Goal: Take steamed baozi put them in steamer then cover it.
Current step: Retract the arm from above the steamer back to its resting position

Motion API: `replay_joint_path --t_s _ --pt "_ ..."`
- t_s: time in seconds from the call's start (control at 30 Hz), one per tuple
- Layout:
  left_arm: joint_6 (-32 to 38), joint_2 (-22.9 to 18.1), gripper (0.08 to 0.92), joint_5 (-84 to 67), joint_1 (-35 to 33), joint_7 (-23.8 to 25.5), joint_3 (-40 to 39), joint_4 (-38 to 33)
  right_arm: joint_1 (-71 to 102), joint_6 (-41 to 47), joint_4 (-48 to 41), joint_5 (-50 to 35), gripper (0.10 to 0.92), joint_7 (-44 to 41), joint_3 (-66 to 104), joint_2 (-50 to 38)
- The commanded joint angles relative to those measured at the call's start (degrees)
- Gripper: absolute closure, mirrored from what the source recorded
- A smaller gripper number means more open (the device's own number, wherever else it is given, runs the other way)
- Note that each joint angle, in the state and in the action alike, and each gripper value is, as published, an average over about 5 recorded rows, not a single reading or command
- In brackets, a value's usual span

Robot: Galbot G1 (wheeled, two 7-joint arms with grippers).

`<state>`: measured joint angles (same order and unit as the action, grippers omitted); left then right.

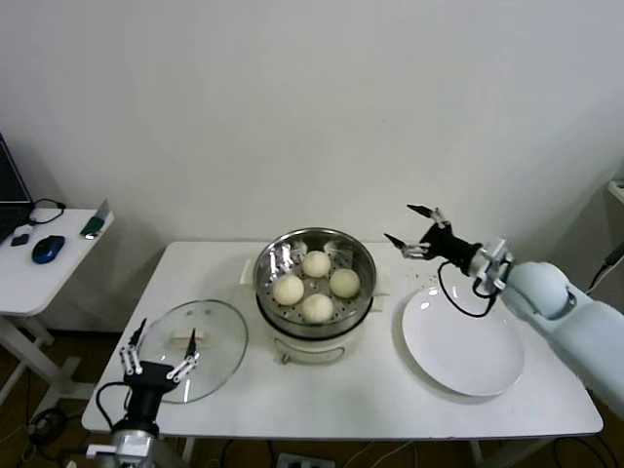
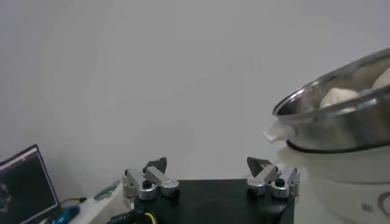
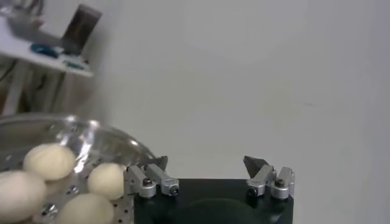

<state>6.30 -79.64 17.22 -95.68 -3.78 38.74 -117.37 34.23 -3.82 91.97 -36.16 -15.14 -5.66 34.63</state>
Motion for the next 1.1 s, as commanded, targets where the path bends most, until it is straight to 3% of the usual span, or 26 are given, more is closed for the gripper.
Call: replay_joint_path --t_s 0.03,0.33,0.57,0.8,1.1 --pt "-7.5 1.7 0.177 22.8 0.7 -2.2 0.8 0.0 33.5 2.6 6.7 1.0 0.203 5.6 35.3 11.5" --pt "-14.8 6.7 0.177 53.0 1.8 0.3 -4.4 4.0 44.7 4.2 9.5 2.6 0.203 6.1 45.6 22.3" --pt "-18.6 6.1 0.177 64.9 5.1 1.0 -9.1 10.0 47.9 3.6 9.6 4.0 0.203 5.7 47.9 26.9" --pt "-19.0 5.4 0.177 68.4 11.4 1.7 -10.3 18.0 48.3 2.7 8.2 6.4 0.203 5.2 47.9 29.3" --pt "-17.4 5.1 0.177 68.8 17.6 -1.3 -10.0 25.6 48.1 2.1 7.4 8.2 0.203 5.0 48.3 30.4"
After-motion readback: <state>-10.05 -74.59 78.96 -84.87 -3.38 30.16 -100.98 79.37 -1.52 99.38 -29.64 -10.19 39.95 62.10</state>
